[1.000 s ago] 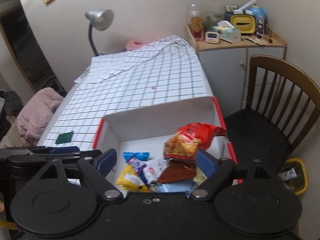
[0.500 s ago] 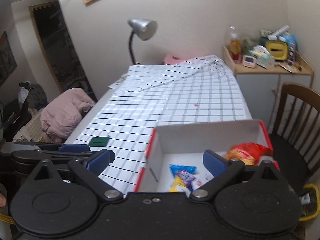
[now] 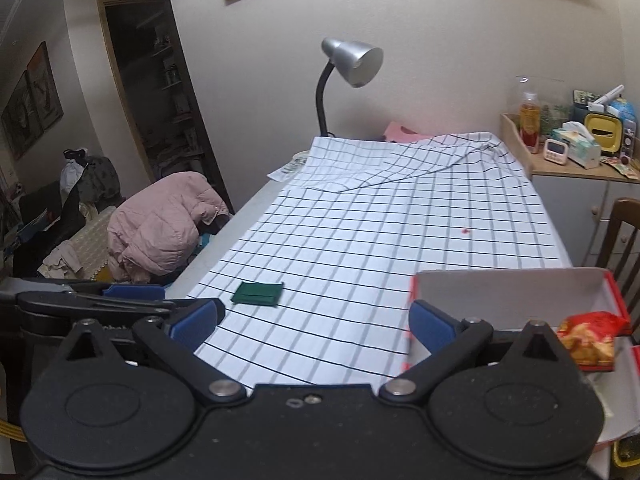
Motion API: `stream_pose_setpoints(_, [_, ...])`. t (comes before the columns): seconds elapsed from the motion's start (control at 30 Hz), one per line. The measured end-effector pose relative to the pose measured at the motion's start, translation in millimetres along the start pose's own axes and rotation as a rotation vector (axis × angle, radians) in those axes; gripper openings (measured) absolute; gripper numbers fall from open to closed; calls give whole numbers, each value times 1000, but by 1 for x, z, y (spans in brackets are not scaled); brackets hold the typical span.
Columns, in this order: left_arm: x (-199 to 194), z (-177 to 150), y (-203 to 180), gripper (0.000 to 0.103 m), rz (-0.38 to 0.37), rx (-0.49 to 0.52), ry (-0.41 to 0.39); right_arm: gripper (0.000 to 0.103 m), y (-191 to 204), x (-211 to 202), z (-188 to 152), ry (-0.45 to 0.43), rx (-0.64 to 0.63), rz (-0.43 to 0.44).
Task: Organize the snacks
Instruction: 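Move both tools back toward the brown cake and green bar packet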
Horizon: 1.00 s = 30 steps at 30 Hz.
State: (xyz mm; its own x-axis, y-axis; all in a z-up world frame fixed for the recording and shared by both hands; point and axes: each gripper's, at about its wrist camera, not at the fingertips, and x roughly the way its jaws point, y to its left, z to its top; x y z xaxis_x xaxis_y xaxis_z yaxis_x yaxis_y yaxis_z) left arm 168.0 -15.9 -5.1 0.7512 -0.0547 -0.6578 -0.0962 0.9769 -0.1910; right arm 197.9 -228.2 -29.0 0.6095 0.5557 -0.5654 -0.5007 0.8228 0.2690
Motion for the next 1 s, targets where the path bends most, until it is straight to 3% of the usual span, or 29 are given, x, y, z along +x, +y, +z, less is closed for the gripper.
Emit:
stream_pose_setpoints(0.1, [0,-2,31,96,18,-35,2,103,20,19,0,18,-25,3])
stream_pose_setpoints(0.53, [29,-12,141,97,148,-141,49,103,80,118,-4,96,-208,29])
stream_pose_setpoints(1.0, [87,-35,167,97,167,-139,125,98,77,219,8,236,-336,109])
